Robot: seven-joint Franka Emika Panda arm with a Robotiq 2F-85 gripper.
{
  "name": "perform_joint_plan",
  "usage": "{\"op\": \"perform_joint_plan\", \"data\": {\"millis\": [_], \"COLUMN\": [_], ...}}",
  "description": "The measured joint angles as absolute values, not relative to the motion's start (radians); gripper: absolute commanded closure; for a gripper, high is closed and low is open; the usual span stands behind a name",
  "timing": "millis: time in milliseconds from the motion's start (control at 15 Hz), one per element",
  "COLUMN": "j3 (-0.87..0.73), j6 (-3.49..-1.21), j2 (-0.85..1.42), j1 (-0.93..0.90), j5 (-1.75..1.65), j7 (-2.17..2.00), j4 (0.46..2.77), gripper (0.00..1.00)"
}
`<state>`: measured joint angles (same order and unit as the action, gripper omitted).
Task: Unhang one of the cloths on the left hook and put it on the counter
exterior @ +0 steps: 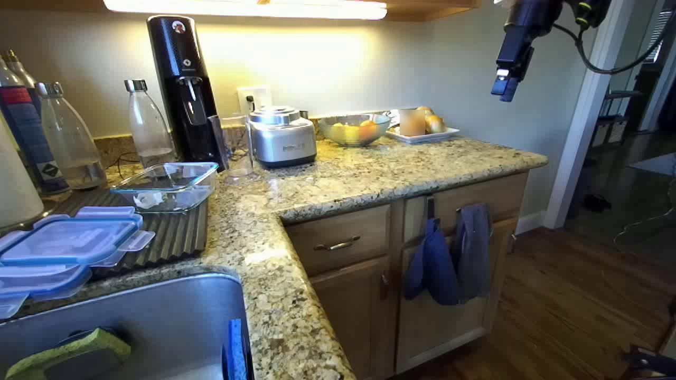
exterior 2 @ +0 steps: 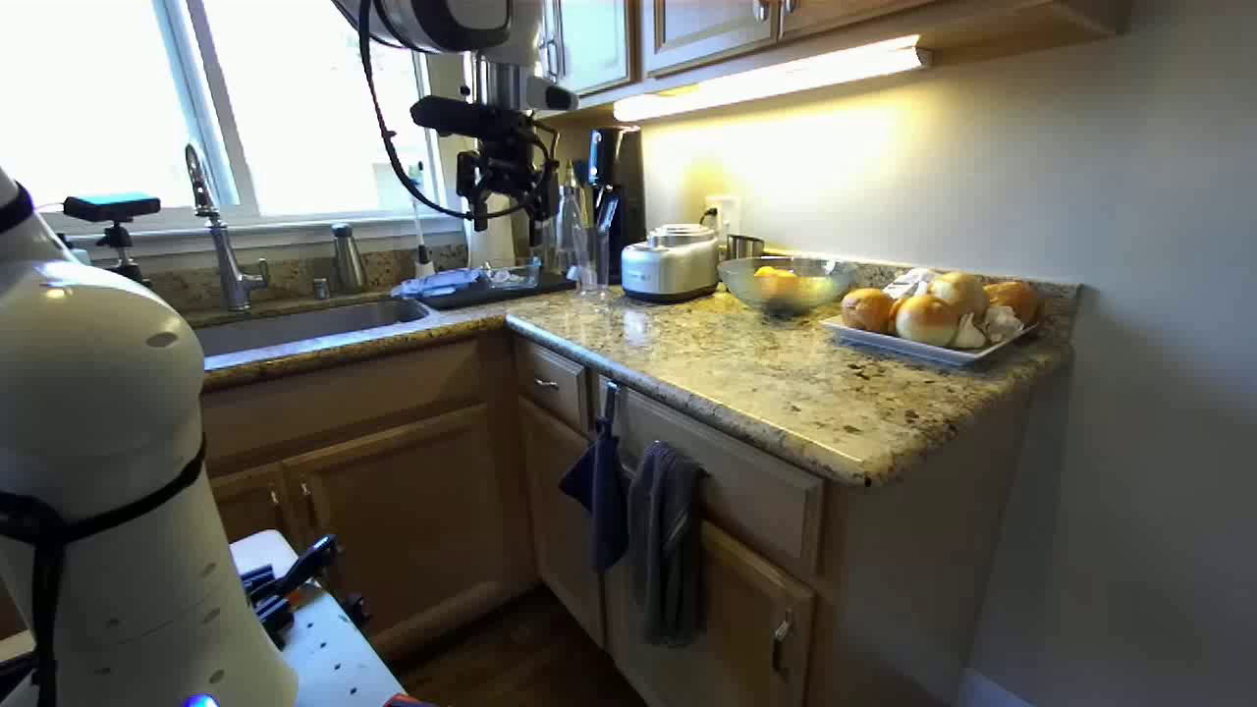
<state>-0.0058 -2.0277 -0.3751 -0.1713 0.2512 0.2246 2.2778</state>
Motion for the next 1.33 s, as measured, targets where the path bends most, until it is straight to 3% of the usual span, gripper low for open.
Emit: {"op": "perform_joint_plan", "data": {"millis": [667, 1333], "j3": [-0.002, 0.007], "j6": [-2.036, -2.341], "j2": [-0.364, -0.192], "j1": [-0.167, -0.142], "j5": [0.252, 0.244], "j7": [0.219, 0.211], "j4": [2.279, 2.369], "gripper": [0.00, 0.00]}}
